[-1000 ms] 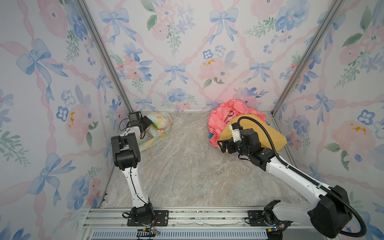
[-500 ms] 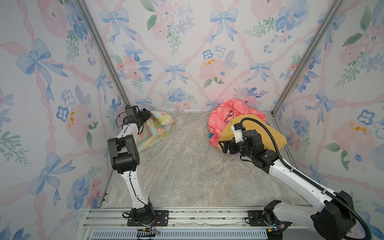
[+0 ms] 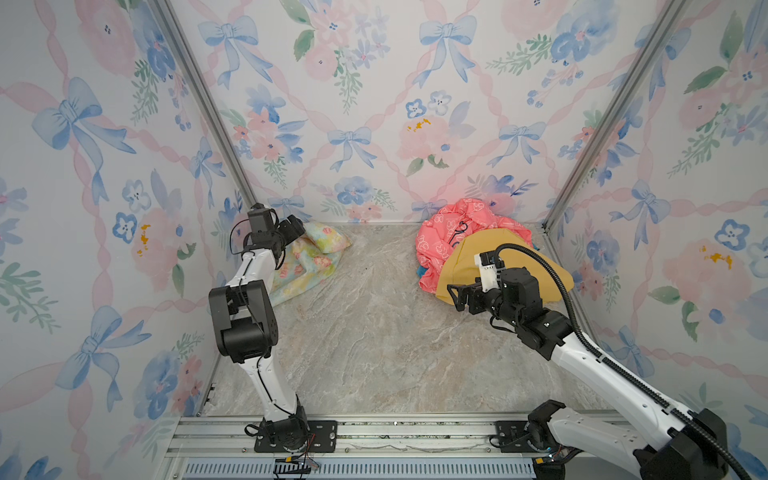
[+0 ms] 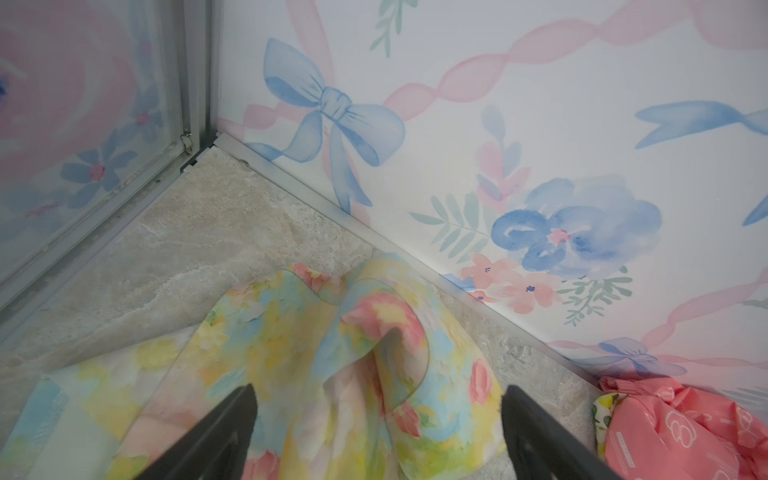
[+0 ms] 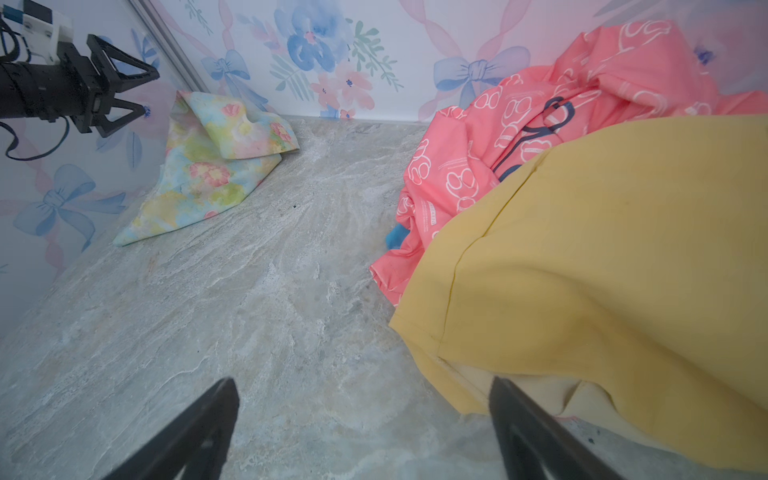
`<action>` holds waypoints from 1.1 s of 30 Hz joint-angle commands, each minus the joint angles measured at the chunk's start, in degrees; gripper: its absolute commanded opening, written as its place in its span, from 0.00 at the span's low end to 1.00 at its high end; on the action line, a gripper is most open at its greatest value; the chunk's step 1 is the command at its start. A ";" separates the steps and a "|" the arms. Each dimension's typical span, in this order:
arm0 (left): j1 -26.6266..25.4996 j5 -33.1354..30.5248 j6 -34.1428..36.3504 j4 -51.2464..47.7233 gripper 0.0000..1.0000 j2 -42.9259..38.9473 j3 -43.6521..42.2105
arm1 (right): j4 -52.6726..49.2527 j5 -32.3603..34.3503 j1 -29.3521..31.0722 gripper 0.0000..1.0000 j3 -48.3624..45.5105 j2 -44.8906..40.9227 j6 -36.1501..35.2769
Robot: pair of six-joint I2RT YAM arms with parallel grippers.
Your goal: Pick out a specific cloth from the pile
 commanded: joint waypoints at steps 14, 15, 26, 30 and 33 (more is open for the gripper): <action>-4.52 -0.78 9.11 27.60 0.98 -31.00 -32.19 | 9.40 11.20 -11.02 0.97 -8.30 -9.73 -7.13; -4.85 -0.85 9.47 29.09 0.98 -32.55 -34.52 | 11.54 11.64 -11.34 0.97 -9.81 -10.43 -7.88; -8.44 -9.66 12.51 39.37 0.98 -43.02 -57.81 | 30.35 15.82 -18.47 0.97 -24.84 -11.45 -8.91; -9.22 -17.41 16.43 50.02 0.98 -41.52 -66.89 | 36.16 12.42 -20.75 0.97 -28.05 -9.86 -8.00; -10.56 -18.39 21.07 54.89 0.98 -38.68 -70.72 | 39.01 12.41 -20.93 0.97 -29.96 -9.45 -8.57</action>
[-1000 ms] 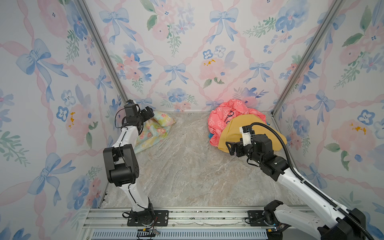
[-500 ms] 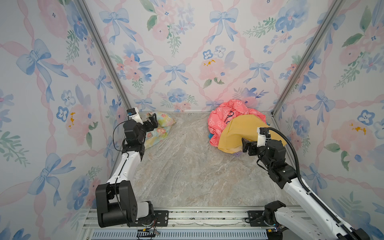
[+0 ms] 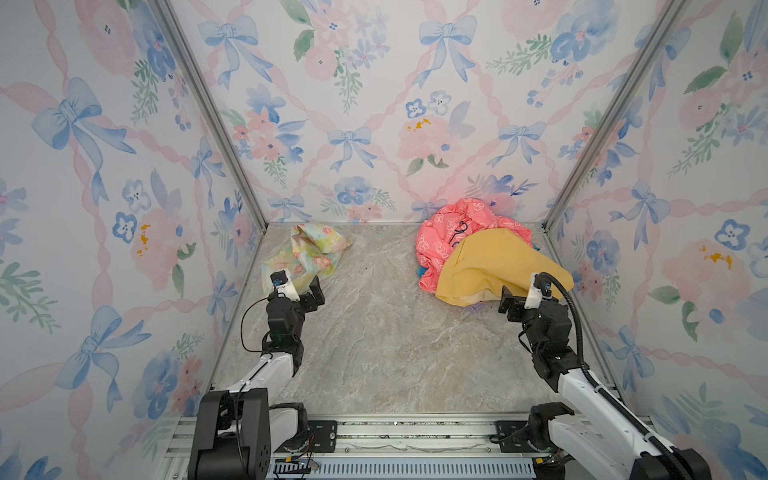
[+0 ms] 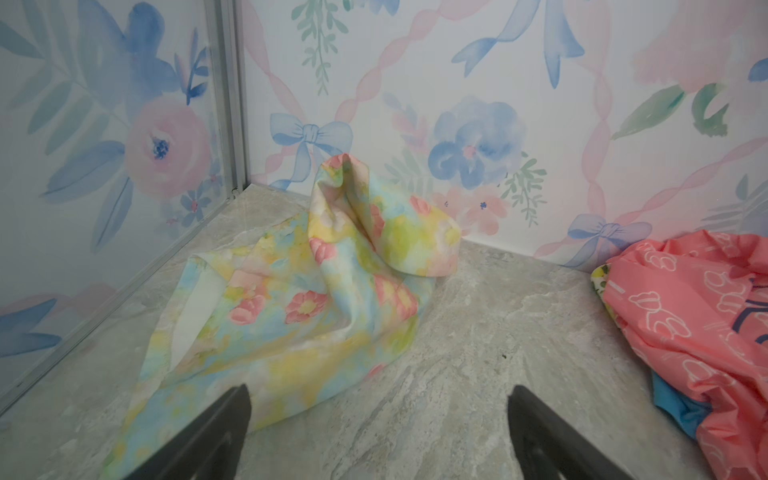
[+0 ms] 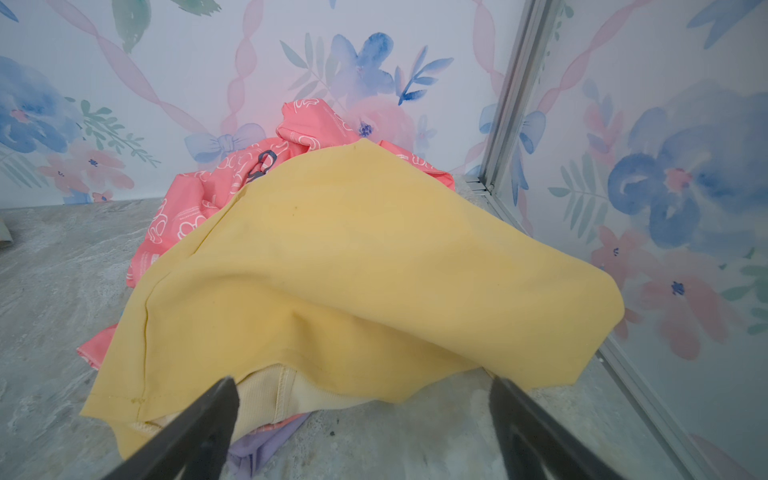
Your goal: Pick out a specific cloth from the pile
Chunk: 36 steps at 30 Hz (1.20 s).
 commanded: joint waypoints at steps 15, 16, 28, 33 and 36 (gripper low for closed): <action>-5.68 -8.06 6.92 32.39 0.98 16.11 -8.68 | 17.46 0.59 -4.49 0.97 -6.56 5.35 -2.07; -5.77 -8.53 6.83 32.63 0.98 16.21 -8.85 | 18.55 0.42 -4.66 0.97 -6.64 6.27 -2.07; -7.44 -12.17 7.81 35.32 0.98 20.87 -7.48 | 37.39 -0.34 -5.46 0.97 -5.62 28.21 -2.93; -8.89 -15.18 8.77 34.78 0.98 21.46 -6.66 | 42.29 -1.39 -5.33 0.97 -5.17 35.16 -3.12; -9.00 -15.45 8.91 34.67 0.98 21.42 -6.68 | 48.22 -2.29 -5.24 0.97 -5.14 40.01 -3.59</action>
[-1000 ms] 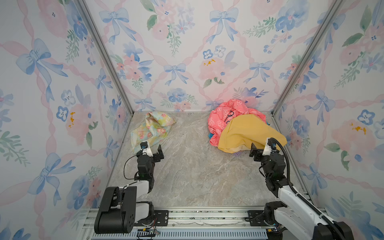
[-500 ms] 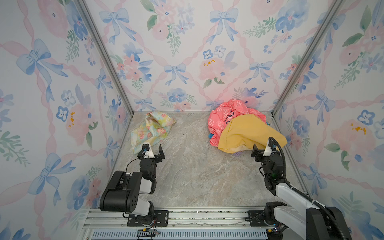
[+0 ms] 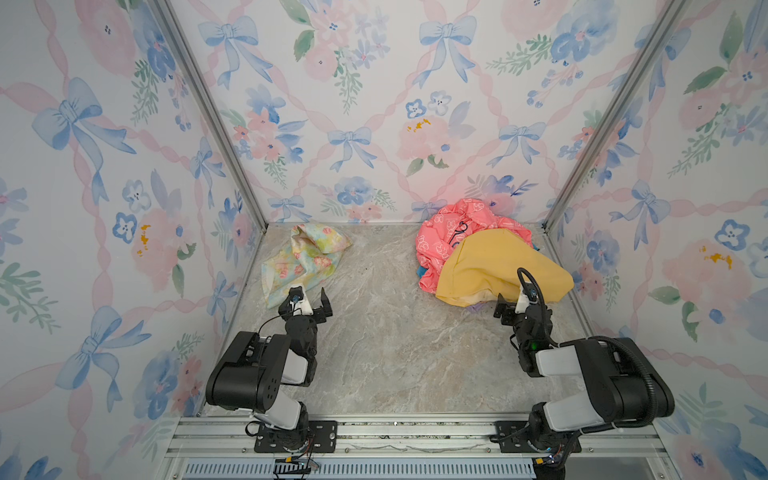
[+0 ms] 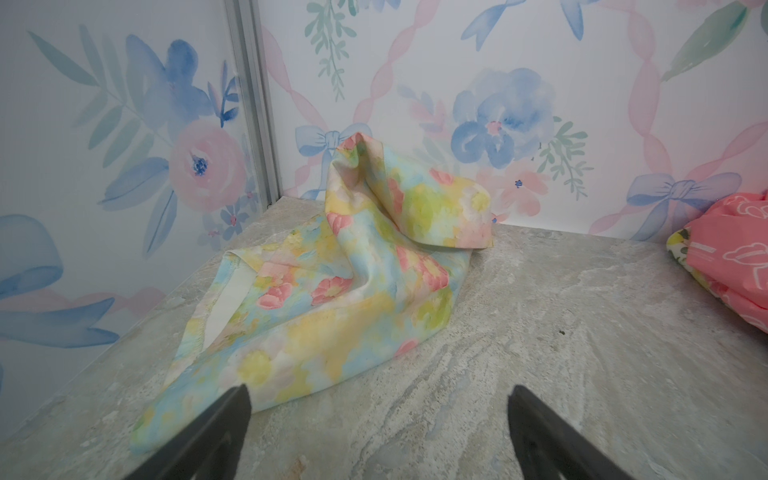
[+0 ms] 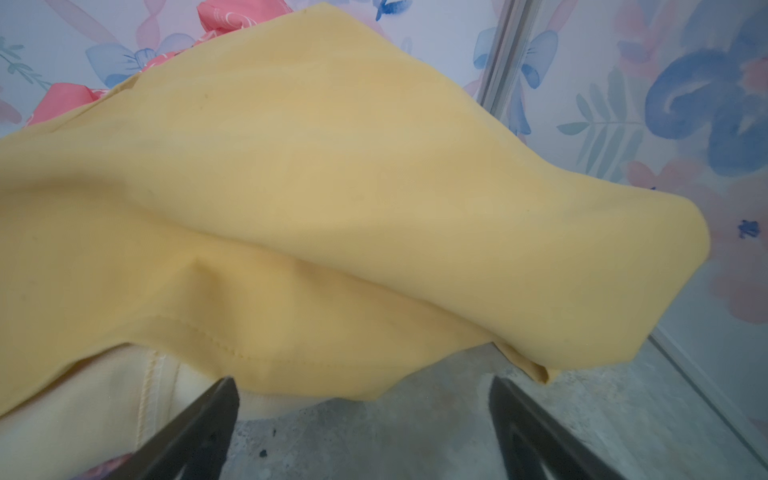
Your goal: Pick out a specific cloth from the pile
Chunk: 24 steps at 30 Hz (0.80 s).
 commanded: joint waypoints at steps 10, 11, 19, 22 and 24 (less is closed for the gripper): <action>-1.20 -2.70 2.11 0.69 0.98 0.51 1.10 | -9.21 -0.92 -0.27 0.97 8.58 0.75 -0.99; -1.56 -3.12 2.47 0.50 0.98 0.57 1.35 | -9.83 -0.84 -0.26 0.97 8.78 0.55 -1.10; -2.41 -3.31 3.71 -0.27 0.98 0.82 1.83 | -10.01 0.26 0.74 0.97 8.86 0.63 -1.72; -2.41 -3.33 3.69 -0.37 0.98 0.79 1.86 | -10.32 -0.46 0.44 0.97 9.07 0.60 -1.63; -2.41 -3.28 3.69 -0.41 0.98 0.74 1.86 | -10.27 -0.47 0.45 0.97 9.07 0.58 -1.66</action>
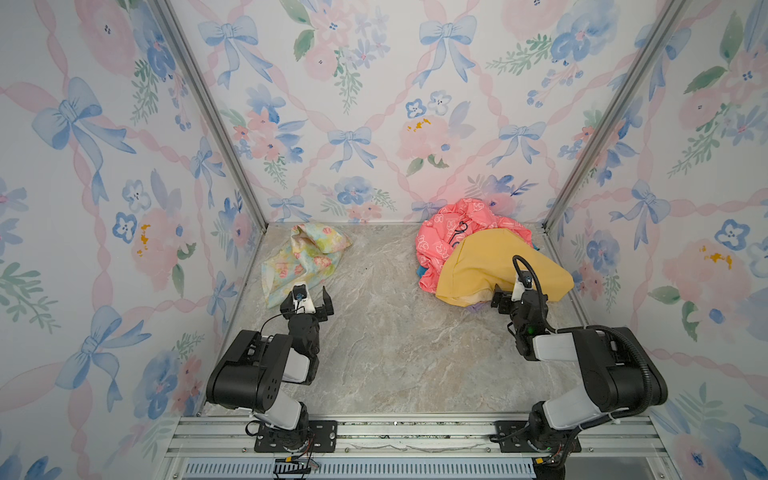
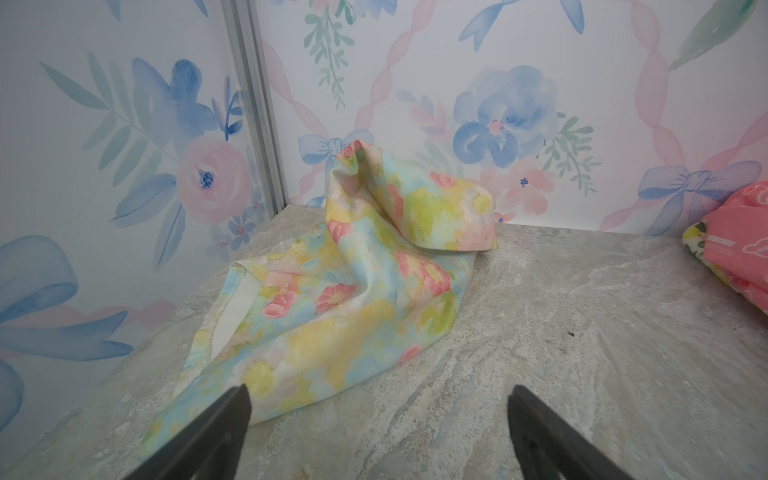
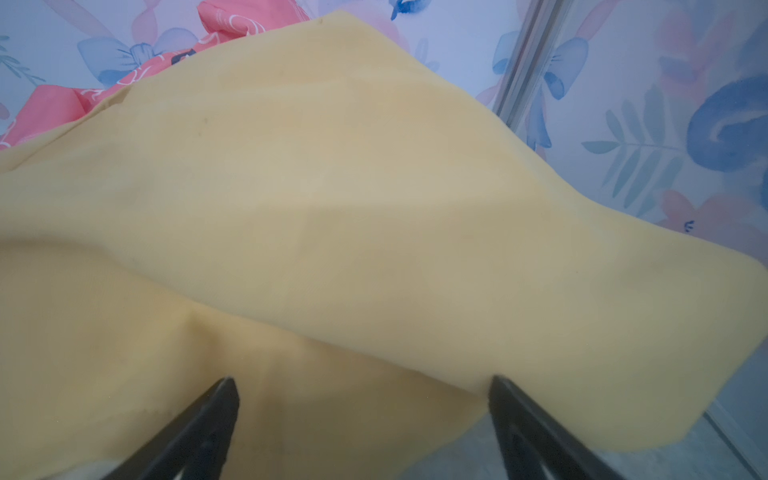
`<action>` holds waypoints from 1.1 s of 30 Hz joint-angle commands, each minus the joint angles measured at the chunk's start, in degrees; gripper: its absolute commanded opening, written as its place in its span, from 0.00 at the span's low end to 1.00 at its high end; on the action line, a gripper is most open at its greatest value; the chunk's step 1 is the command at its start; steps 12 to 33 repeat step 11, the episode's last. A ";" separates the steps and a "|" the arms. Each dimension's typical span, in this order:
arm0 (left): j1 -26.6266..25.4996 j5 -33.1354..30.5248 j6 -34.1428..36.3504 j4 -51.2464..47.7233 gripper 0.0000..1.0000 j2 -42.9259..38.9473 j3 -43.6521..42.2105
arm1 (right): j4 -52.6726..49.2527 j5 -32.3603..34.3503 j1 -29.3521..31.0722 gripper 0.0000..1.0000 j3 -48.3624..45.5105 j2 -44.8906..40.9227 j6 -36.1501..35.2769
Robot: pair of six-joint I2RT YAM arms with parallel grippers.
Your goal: Pick out a specific cloth from the pile
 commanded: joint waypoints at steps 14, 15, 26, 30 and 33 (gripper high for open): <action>0.74 3.21 0.86 -1.39 0.98 0.33 1.27 | -0.92 -0.15 0.25 0.97 0.52 -0.19 -0.53; 0.74 3.21 0.86 -1.39 0.98 0.33 1.27 | -0.92 -0.15 0.25 0.97 0.52 -0.19 -0.53; 0.74 3.21 0.86 -1.39 0.98 0.33 1.27 | -0.92 -0.15 0.25 0.97 0.52 -0.19 -0.53; 0.74 3.21 0.86 -1.39 0.98 0.33 1.27 | -0.92 -0.15 0.25 0.97 0.52 -0.19 -0.53; 0.74 3.21 0.86 -1.39 0.98 0.33 1.27 | -0.92 -0.15 0.25 0.97 0.52 -0.19 -0.53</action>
